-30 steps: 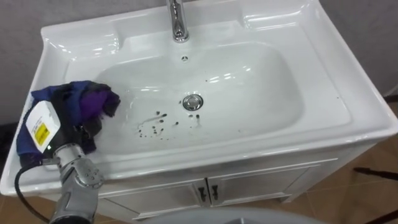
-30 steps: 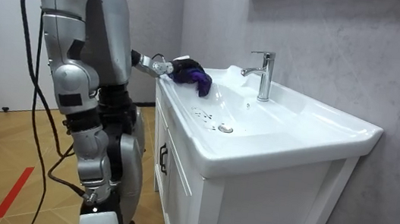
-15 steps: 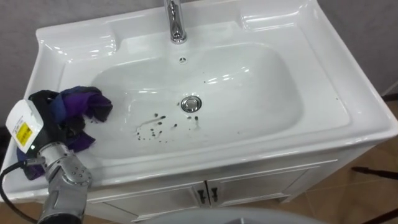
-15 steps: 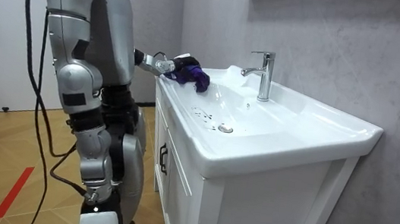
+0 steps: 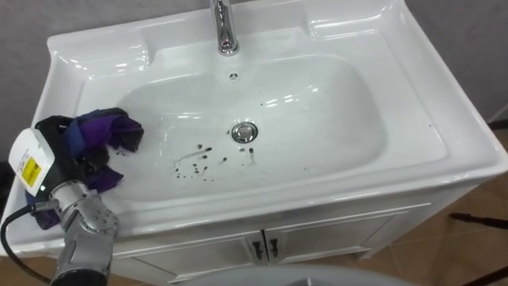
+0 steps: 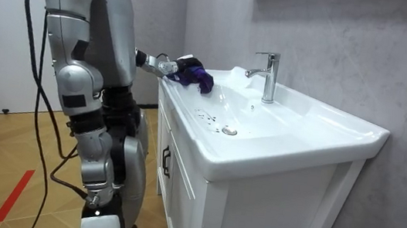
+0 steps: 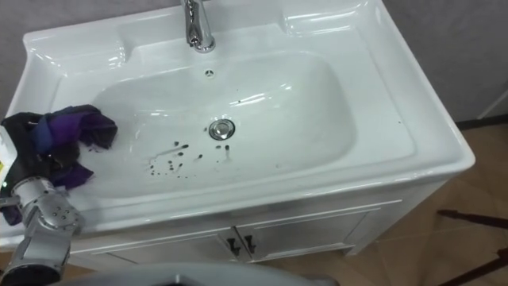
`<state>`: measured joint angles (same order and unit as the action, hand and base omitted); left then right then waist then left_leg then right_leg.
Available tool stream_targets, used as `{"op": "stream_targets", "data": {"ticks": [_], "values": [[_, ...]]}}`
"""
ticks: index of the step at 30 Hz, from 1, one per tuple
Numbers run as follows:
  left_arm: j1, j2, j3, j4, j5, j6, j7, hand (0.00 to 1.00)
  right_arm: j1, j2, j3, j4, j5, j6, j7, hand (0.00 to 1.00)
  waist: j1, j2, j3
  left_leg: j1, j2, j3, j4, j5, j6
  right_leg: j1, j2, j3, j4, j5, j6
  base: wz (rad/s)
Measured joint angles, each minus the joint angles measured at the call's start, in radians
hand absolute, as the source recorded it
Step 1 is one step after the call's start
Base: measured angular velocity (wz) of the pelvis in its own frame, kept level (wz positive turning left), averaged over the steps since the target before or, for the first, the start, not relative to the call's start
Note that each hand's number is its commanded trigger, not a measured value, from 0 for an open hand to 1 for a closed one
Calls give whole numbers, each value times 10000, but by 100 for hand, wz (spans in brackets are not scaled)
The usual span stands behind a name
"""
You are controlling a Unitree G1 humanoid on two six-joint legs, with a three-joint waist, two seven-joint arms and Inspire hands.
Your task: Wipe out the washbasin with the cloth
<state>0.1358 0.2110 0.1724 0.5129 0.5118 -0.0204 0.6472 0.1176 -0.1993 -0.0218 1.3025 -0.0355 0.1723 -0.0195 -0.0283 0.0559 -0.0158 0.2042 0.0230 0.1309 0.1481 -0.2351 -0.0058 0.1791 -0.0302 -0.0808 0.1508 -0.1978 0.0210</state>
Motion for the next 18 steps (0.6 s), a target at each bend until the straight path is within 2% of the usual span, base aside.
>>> {"op": "stream_targets", "data": {"ticks": [3, 11, 13, 15, 18], "values": [[-80, -133, 21, 9, -14, 8, 0, 100, 11, 43, 0, -87, -49, -8, -86, 0, -3, 1, 2, -5, -2, 1, 5, 0, 0, 6, -6, -22, 0, 0, 0, 0], [-81, -234, -29, -448, -68, 195, 5, 100, -12, 118, 9, -229, 585, -215, -376, 0, -18, -3, 19, -73, -8, -48, -19, 0, 1, -17, -12, -60, -22, -7, 11, 1], [-61, -313, -102, -882, -65, 443, -2, 100, -43, 143, 4, -241, 966, -299, -434, 0, -33, -68, 73, -219, -18, -125, 10, 0, 1, -64, -24, -136, -44, -7, 11, 10], [-21, -343, -108, -1165, -46, 497, -14, 100, -84, 181, 5, -249, 1113, -321, -429, 0, -41, -149, 121, -285, -24, -210, 33, 0, 1, -96, -24, -203, -133, -4, 11, 13], [119, -353, -239, -1704, 19, 646, -61, 100, -191, 216, 23, -296, 1207, -463, -435, 0, 6, -219, 126, -463, -30, -287, 48, 0, 0, -209, -29, -298, -154, 0, 8, 11]]}}
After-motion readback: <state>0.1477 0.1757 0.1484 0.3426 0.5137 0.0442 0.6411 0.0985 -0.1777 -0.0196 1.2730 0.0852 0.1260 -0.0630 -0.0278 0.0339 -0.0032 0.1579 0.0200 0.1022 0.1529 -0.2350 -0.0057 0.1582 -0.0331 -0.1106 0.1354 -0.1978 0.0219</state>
